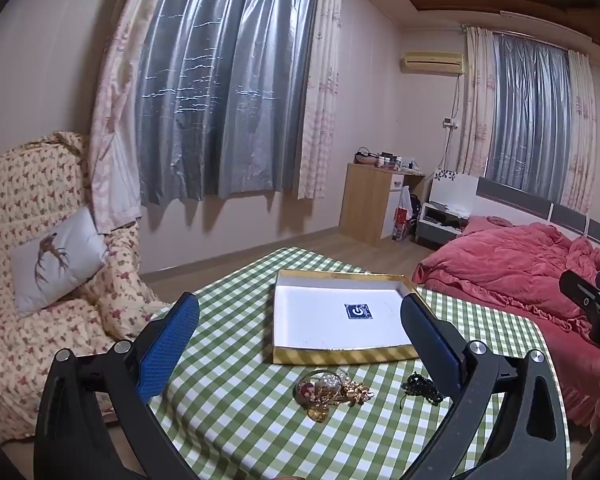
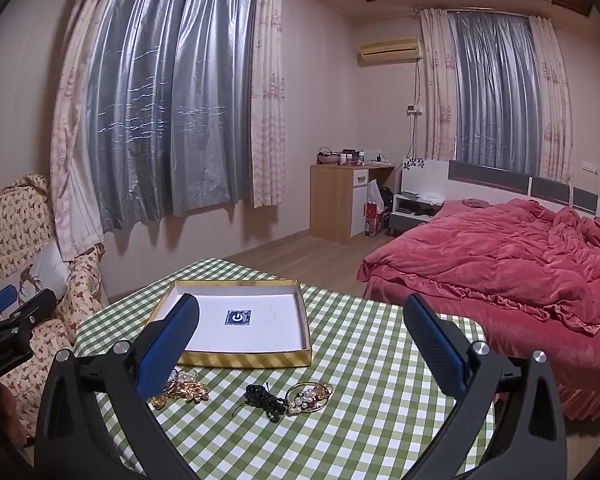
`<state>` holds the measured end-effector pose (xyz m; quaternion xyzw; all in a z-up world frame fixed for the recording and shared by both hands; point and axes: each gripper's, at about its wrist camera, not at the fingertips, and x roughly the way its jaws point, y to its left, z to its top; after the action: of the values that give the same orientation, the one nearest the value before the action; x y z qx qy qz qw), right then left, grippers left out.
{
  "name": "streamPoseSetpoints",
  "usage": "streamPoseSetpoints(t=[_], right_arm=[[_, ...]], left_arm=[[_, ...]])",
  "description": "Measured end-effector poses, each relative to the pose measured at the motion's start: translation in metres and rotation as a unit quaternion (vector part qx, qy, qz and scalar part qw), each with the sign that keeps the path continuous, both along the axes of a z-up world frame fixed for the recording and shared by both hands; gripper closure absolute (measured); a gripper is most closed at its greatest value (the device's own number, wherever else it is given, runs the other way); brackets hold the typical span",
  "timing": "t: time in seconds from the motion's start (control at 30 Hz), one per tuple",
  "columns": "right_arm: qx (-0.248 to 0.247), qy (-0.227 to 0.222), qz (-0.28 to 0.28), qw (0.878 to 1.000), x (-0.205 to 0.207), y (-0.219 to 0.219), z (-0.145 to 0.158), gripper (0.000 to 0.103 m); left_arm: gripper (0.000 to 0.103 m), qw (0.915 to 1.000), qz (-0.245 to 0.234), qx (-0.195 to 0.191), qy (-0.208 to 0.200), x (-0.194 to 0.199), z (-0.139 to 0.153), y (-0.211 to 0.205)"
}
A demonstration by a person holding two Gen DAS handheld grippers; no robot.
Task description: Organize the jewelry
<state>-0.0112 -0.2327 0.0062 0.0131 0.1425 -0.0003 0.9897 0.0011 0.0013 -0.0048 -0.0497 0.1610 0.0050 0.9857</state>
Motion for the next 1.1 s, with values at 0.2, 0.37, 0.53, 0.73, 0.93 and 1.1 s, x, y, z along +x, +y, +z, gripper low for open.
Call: streamPoseSetpoints(t=[0.2,0.37,0.53,0.73,0.93,1.1], right_arm=[[-0.003,0.003,0.003,1.0,0.0026,0.0041,-0.0004,0.103],[-0.002,0.005,0.004,1.0,0.004,0.0042,-0.0013,0.103],[-0.002,0.006,0.004,1.0,0.0054,0.0037,-0.0026,0.103],[-0.002,0.007,0.005,1.0,0.0063,0.0041,-0.0034,0.103],[-0.001,0.011,0.005,1.0,0.0076,0.0041,-0.0065,0.103],[0.0,0.011,0.006,1.0,0.0081,0.0036,-0.0074,0.103]], left_arm=[[0.005,1.0,0.0,-0.001,0.003,0.0,0.0003,-0.0003],[0.005,1.0,-0.002,0.001,0.005,-0.0001,-0.0018,-0.002],[0.005,1.0,-0.001,-0.002,0.006,-0.0004,-0.0036,-0.0018],[0.005,1.0,-0.002,-0.003,0.007,-0.0009,-0.0045,-0.0019],[0.005,0.9999,-0.001,-0.005,0.011,-0.0016,-0.0056,-0.0018],[0.005,0.9999,-0.002,-0.006,0.012,-0.0024,-0.0061,-0.0017]])
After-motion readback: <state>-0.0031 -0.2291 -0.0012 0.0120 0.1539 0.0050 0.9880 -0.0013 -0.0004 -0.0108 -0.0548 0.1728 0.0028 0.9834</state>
